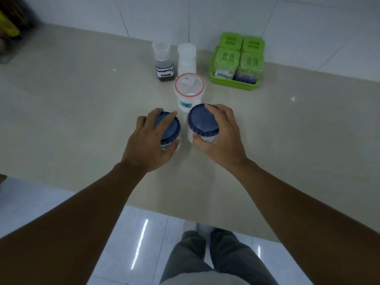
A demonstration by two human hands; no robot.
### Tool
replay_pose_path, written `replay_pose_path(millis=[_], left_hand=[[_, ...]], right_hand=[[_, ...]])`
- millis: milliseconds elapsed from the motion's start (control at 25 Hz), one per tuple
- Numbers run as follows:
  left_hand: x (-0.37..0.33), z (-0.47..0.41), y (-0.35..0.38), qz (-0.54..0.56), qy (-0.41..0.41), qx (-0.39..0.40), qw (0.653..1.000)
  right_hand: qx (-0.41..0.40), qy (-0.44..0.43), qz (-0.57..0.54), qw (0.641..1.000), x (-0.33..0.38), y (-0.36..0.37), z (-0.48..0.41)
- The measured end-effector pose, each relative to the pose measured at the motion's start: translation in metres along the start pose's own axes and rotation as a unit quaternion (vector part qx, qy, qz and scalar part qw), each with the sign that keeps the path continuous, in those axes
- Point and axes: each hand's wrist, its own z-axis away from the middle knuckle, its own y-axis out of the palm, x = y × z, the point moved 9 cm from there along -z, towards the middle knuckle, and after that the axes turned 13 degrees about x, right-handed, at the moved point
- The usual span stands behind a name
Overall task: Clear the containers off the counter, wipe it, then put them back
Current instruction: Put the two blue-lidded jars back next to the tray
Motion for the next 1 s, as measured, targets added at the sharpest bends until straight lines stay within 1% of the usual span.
replay_pose_path(millis=[160,360,520,600,720,880,1000], left_hand=[[-0.068,-0.043,0.013,0.012,0.067,-0.010,0.998],[-0.142,-0.099,0.035,0.022,0.118,-0.015,0.993],[-0.187,-0.164,0.046,0.015,0.117,-0.034,0.992],[-0.205,-0.198,0.049,0.023,0.117,-0.034,0.992],[-0.231,-0.242,0.050,0.007,0.138,-0.044,0.989],[-0.256,-0.301,0.061,-0.024,0.174,-0.004,0.985],[-0.257,-0.340,0.073,-0.024,0.154,0.029,0.987]], right_hand=[[-0.066,0.054,0.009,0.996,-0.049,-0.063,0.018],[-0.116,0.098,0.029,0.988,-0.106,-0.127,0.041],[-0.159,0.121,0.046,0.979,-0.145,-0.169,0.051],[-0.166,0.124,0.051,0.977,-0.155,-0.180,0.053],[-0.181,0.128,0.051,0.974,-0.169,-0.190,0.051],[-0.202,0.137,0.048,0.969,-0.189,-0.206,0.042],[-0.218,0.130,0.054,0.966,-0.196,-0.216,0.034]])
